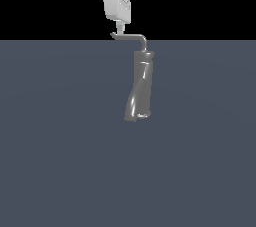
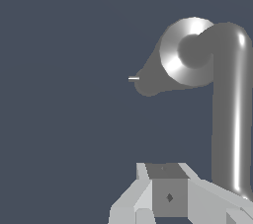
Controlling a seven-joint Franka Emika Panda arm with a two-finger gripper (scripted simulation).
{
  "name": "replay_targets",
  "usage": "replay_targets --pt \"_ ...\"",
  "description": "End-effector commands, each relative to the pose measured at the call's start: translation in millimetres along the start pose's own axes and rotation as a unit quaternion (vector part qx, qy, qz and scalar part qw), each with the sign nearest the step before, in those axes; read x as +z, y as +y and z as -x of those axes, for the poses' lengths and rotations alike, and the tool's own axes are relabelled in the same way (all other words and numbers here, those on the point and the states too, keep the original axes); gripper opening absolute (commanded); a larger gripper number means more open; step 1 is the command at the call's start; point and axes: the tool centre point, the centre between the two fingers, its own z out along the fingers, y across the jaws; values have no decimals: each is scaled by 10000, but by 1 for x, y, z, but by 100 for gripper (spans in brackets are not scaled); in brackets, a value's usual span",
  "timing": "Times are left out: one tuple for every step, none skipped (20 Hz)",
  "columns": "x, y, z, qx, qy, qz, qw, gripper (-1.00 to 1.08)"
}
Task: Turn on the faucet by rotating a designated handle.
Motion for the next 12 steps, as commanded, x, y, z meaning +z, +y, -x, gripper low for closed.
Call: replay_targets --pt "2 -2 1 65 21 -14 10000 -100" --pt "2 -2 1 74 24 -16 10000 -100" --pt "2 -2 1 77 25 -17 10000 -100" --pt "2 -2 1 77 25 -17 10000 -100" --pt "2 -2 1 77 25 -17 10000 -100" --pt "2 -2 1 77 25 -17 10000 -100" --pt "3 -2 1 71 24 -14 10000 -100" --pt "3 0 2 71 24 -14 10000 -100" --pt "3 2 2 71 24 -14 10000 -100" --pt "3 5 2 71 24 -14 10000 -100" --pt "3 7 2 71 24 -14 10000 -100" --pt "3 9 2 71 24 -14 10000 -100"
